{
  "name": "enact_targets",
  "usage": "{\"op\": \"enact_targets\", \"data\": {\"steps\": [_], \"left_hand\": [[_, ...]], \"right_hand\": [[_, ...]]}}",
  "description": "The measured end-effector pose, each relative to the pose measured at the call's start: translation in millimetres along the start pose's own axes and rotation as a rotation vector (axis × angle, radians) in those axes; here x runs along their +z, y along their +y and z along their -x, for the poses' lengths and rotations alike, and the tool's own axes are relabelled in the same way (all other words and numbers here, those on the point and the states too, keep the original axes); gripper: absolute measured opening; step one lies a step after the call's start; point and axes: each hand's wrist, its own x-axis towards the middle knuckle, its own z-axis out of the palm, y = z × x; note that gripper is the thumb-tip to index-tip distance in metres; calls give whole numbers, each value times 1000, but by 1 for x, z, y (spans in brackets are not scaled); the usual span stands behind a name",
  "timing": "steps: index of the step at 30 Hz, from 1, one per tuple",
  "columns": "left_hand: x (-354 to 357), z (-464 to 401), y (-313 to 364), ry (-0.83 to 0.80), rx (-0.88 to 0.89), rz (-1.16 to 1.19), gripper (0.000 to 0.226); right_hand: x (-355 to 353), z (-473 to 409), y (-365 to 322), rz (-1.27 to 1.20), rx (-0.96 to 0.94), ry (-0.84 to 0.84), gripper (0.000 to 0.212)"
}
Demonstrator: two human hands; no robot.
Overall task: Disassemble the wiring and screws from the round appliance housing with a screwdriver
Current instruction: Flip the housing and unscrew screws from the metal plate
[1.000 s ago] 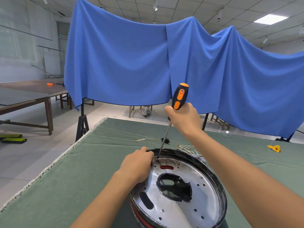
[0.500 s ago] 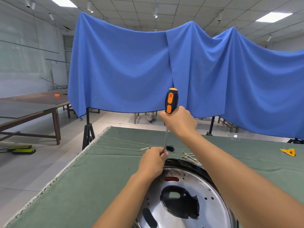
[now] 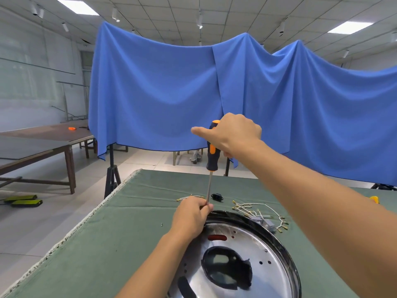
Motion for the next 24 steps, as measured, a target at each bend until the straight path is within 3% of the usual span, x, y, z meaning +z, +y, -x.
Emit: {"op": "enact_targets", "data": {"steps": [3, 7, 11, 17, 19, 22, 24], "left_hand": [[-1, 0, 0, -1, 16, -23, 31], [0, 0, -3, 2, 1, -20, 30], [-4, 0, -3, -22, -30, -67, 12], [-9, 3, -4, -80, -57, -78, 42], [-9, 5, -5, -53, -60, -131, 42], [-10, 11, -8, -32, -73, -268, 42], [-11, 12, -9, -38, -78, -290, 42]], "right_hand": [[-15, -9, -12, 129, 17, -114, 55], [-19, -17, -25, 294, 0, -245, 23], [-19, -21, -36, 282, -118, -365, 23], [-44, -16, -35, 176, -197, -671, 30], [-47, -11, -33, 239, -174, -668, 33], [-46, -4, -33, 447, -161, -498, 48], [-40, -6, -33, 395, -139, -473, 48]]}}
